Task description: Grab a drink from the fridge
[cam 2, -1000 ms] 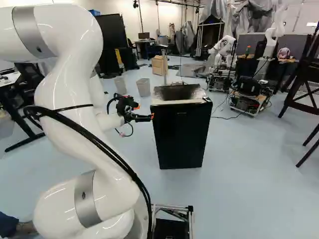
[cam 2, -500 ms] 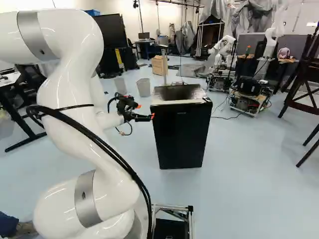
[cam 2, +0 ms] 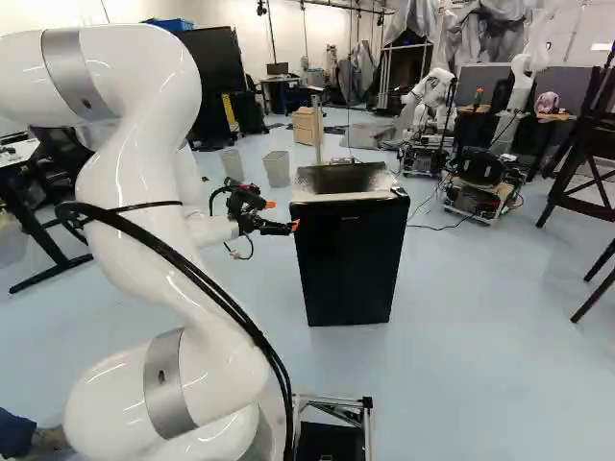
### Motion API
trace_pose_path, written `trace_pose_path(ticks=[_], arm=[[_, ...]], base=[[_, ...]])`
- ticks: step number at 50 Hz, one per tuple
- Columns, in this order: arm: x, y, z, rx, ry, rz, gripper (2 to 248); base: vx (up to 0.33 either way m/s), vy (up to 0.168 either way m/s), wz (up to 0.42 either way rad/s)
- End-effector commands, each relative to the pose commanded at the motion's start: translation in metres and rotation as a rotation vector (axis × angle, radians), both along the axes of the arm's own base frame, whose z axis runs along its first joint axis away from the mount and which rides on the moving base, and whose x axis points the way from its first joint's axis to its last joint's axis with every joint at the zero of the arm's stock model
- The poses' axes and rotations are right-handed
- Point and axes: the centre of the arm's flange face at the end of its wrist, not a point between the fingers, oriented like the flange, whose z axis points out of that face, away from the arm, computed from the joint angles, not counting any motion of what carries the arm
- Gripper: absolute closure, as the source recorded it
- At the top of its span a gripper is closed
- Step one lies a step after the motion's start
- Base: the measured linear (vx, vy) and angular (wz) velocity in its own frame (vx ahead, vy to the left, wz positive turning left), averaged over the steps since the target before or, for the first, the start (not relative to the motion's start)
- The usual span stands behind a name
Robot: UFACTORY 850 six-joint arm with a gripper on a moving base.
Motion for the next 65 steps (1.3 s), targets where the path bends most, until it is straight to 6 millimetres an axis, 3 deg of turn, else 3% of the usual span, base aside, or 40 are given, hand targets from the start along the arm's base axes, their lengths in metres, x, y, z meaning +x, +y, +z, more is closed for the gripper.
trace_pose_path(ticks=[45, 65], arm=[[0.003, 0.006, -0.003, 0.033, -0.001, -0.128, 3], [0.013, 0.01, -0.005, 0.048, -0.011, -0.163, 3]], base=[[0.0, 0.0, 0.0], [0.0, 0.0, 0.0]])
